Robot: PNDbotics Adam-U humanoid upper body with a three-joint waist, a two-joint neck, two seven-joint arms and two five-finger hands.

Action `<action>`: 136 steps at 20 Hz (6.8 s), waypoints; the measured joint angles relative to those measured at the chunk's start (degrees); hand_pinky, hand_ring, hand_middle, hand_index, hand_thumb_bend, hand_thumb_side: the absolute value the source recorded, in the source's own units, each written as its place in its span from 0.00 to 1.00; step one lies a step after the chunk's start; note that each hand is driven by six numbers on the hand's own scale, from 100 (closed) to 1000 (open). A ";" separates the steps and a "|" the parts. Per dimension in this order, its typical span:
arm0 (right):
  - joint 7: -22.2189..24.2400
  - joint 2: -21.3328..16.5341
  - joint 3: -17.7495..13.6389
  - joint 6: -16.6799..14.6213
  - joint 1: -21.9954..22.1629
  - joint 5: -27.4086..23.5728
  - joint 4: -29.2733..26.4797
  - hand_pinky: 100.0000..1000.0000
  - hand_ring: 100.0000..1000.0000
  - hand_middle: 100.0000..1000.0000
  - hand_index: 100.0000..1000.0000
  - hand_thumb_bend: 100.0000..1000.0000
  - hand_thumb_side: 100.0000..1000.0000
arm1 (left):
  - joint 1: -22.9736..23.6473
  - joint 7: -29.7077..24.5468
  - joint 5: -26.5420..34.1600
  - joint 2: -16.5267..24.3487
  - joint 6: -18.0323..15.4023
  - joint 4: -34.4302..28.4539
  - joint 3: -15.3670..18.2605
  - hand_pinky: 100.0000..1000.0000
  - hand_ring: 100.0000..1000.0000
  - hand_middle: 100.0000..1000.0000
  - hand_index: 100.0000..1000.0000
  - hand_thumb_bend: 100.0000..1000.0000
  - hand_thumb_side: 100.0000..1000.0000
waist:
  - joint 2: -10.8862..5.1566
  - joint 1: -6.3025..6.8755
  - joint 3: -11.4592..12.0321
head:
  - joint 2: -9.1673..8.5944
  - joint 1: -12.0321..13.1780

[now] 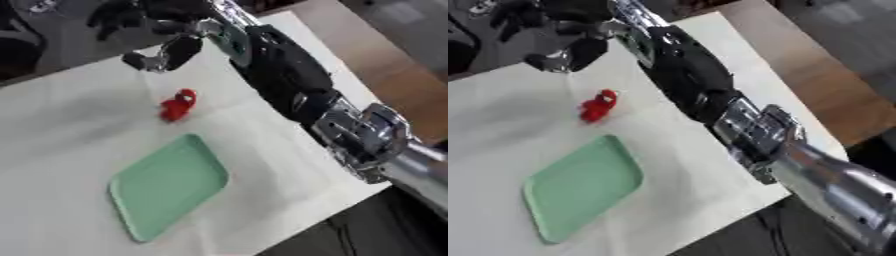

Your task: Pick up objects on the table and place them in the box.

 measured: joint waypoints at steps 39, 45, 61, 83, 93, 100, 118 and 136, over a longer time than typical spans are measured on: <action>-7.54 -1.71 -3.75 1.42 6.70 8.19 6.46 0.65 0.77 0.86 0.85 0.14 0.92 | 0.47 -0.06 0.01 0.07 0.01 0.00 0.01 0.26 0.43 0.60 0.79 0.23 0.77 | -0.22 -0.28 -0.62 | 0.02 1.48; -7.59 -0.78 -3.70 1.32 7.90 8.73 6.91 0.65 0.77 0.85 0.85 0.13 0.93 | 0.40 -0.05 0.01 0.07 0.00 0.00 0.01 0.26 0.43 0.60 0.79 0.23 0.77 | -0.21 -0.26 -0.50 | -0.21 1.59; -10.94 2.02 -3.82 1.44 10.63 10.66 9.24 0.65 0.77 0.88 0.90 0.17 0.88 | -0.06 -0.08 0.01 0.07 -0.03 0.00 0.00 0.26 0.43 0.60 0.79 0.23 0.77 | 0.23 0.10 -0.39 | -1.27 1.59; -15.90 3.37 -5.28 3.86 8.95 17.12 12.65 0.61 0.77 0.87 0.92 0.33 0.65 | -2.25 -0.58 0.74 -2.06 -0.61 -0.04 -0.39 0.26 0.43 0.60 0.79 0.23 0.77 | 2.63 1.93 1.53 | -4.65 0.71; -17.10 3.23 -5.73 4.22 7.82 19.80 13.90 0.61 0.77 0.87 0.92 0.31 0.68 | -4.21 -0.93 1.24 -3.07 -0.97 -0.08 -0.86 0.26 0.42 0.60 0.79 0.23 0.77 | 3.90 2.20 2.77 | -6.47 0.14; -17.50 3.23 -6.31 4.63 8.03 22.23 15.05 0.60 0.77 0.87 0.91 0.30 0.69 | -4.71 -1.10 1.42 -3.53 -1.18 -0.08 -1.07 0.26 0.43 0.60 0.79 0.23 0.77 | 4.17 2.39 3.21 | -7.02 -0.26; -19.25 0.71 -7.60 5.86 5.82 22.99 15.59 0.58 0.75 0.86 0.90 0.28 0.64 | -6.26 -1.23 1.74 -4.89 -1.73 -0.08 -1.43 0.25 0.42 0.60 0.79 0.23 0.77 | 5.57 2.21 4.88 | -9.50 -1.35; -23.96 -0.72 -8.84 4.06 6.91 20.77 15.89 0.00 0.00 0.01 0.15 0.07 0.14 | -7.71 -1.15 2.23 -6.03 -2.04 -0.08 -1.77 0.25 0.42 0.60 0.79 0.23 0.77 | 7.39 2.87 6.07 | -11.56 -2.80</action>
